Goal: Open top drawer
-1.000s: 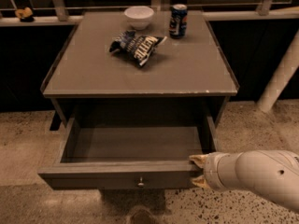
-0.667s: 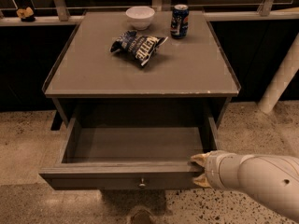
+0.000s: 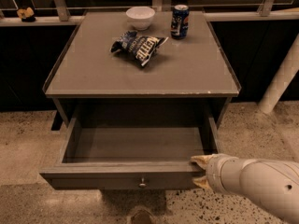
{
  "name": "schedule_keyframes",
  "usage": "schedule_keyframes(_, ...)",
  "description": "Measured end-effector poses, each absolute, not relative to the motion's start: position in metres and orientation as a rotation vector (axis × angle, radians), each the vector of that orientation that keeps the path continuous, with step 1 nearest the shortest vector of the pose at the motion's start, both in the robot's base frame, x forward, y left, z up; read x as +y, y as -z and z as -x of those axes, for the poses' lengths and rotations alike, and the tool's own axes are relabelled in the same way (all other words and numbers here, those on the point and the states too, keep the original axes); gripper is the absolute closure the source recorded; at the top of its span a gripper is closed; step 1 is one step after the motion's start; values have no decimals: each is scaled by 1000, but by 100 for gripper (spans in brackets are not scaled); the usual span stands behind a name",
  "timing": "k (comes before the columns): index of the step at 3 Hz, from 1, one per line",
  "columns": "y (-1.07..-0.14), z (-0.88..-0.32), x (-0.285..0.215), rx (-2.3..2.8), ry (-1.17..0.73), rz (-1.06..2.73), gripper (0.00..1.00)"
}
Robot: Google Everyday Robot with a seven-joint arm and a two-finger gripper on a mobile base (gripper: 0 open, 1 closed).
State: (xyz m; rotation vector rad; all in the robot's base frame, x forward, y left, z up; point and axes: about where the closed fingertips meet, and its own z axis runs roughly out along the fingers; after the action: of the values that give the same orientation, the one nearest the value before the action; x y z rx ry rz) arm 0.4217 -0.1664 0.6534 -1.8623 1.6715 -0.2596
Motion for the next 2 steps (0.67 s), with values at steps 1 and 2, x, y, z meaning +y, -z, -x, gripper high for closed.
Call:
schedule_keyframes(1, -648, -417, -163, 1672, 240, 1856, 100)
schedule_keyframes(2, -625, -389, -174, 1676, 262, 1839, 100)
